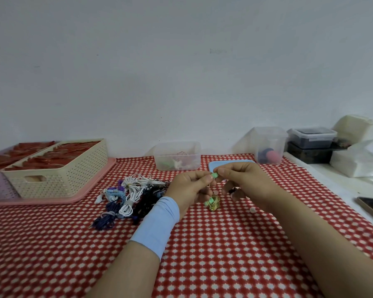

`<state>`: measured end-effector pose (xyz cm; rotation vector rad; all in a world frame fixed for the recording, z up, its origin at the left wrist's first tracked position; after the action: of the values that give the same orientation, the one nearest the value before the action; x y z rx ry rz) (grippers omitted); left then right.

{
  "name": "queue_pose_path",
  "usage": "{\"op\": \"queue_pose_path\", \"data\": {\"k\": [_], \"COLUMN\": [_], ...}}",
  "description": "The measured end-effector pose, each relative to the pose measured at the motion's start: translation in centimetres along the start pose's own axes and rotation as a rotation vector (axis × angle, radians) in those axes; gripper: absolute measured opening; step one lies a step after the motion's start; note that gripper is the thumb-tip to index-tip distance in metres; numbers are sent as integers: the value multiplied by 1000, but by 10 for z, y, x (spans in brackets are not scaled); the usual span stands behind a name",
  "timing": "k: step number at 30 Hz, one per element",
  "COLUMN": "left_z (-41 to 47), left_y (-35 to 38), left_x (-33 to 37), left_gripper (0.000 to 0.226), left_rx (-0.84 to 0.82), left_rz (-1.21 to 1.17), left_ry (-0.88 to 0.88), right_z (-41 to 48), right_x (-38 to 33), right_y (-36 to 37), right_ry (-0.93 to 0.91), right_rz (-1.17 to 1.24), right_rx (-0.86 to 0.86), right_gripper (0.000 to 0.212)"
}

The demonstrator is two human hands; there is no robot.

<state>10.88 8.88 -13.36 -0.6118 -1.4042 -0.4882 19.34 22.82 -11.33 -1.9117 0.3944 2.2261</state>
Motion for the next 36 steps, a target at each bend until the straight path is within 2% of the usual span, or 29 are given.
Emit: {"op": "queue_pose_path", "data": {"k": [7,11,18,23,26,30,33,36], "left_z": [0,1,0,0,0,0,-1,-2], "left_y": [-1,-4,-4,-4,-5,-6,-3,-2], "left_x": [3,2,1,0,0,0,1,0], "left_gripper": [11,8,8,8,11,16,12,12], "left_rx": [51,82,39,29,14,-46,-90,-126], "left_rz": [188,181,199,196,168,113,90,84], "left_ry": [56,70,49,37,46,44,46,52], "right_z": [1,1,2,0,-2,-3,-2,-1], "right_x": [0,-2,-3,-6,-6,0,5,10], "right_y": [-3,-1,-2,0,0,1,1,2], "right_ry": [-51,-72,-175,-216,-100,104,153,166], "right_rz": [-104,-150,-275,-328,-179,44,95,105], "right_rx": [48,5,22,17,-7,-123,-139,-135], "right_gripper": [13,17,18,11,17,28,34,26]}}
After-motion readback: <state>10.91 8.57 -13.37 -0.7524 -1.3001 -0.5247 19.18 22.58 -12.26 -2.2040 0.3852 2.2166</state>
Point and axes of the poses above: each hand's wrist, its own z-axis towards the middle knuckle, its own y-axis out of the palm, x = y × z, the point moved 4 cm from there along z, towards the middle knuckle, and after that the axes turned 12 degrees about z, right-handed, at the moved point
